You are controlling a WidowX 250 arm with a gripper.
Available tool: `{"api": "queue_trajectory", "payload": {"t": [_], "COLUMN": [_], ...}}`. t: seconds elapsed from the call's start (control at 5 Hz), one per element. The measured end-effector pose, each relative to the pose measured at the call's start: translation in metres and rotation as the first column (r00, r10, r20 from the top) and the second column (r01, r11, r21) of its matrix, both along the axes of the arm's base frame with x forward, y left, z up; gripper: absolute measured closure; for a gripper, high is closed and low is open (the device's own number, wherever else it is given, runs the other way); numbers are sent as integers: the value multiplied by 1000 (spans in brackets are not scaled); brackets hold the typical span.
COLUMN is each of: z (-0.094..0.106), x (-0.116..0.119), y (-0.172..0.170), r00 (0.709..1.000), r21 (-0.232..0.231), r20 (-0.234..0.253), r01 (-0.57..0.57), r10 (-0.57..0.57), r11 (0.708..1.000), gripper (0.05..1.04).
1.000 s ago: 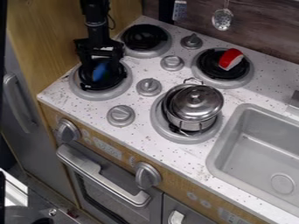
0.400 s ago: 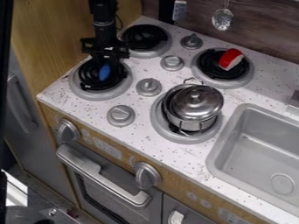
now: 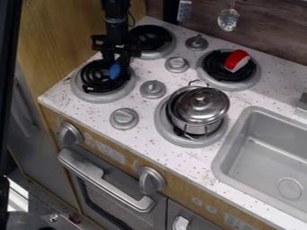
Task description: Moved the blue fork to the upper left burner
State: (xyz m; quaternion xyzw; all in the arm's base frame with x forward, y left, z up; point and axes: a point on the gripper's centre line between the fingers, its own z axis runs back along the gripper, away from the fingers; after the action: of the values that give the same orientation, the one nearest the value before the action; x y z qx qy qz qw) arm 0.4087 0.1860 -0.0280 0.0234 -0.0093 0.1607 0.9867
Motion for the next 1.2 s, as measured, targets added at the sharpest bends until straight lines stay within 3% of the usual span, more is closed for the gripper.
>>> {"api": "queue_trajectory", "payload": {"t": [0.4, 0.8, 1.0, 1.2], "z": [26, 47, 49, 32], "x": [21, 30, 35, 15], "y": [3, 5, -20, -22], "r00": [997, 994, 998, 999], "r21": [-11, -17, -4, 1], "r20": [72, 88, 55, -30], "r01": [-41, -68, -24, -40], "r10": [41, 69, 24, 40], "r11": [999, 998, 1000, 999], "gripper": [679, 680, 680, 680]}}
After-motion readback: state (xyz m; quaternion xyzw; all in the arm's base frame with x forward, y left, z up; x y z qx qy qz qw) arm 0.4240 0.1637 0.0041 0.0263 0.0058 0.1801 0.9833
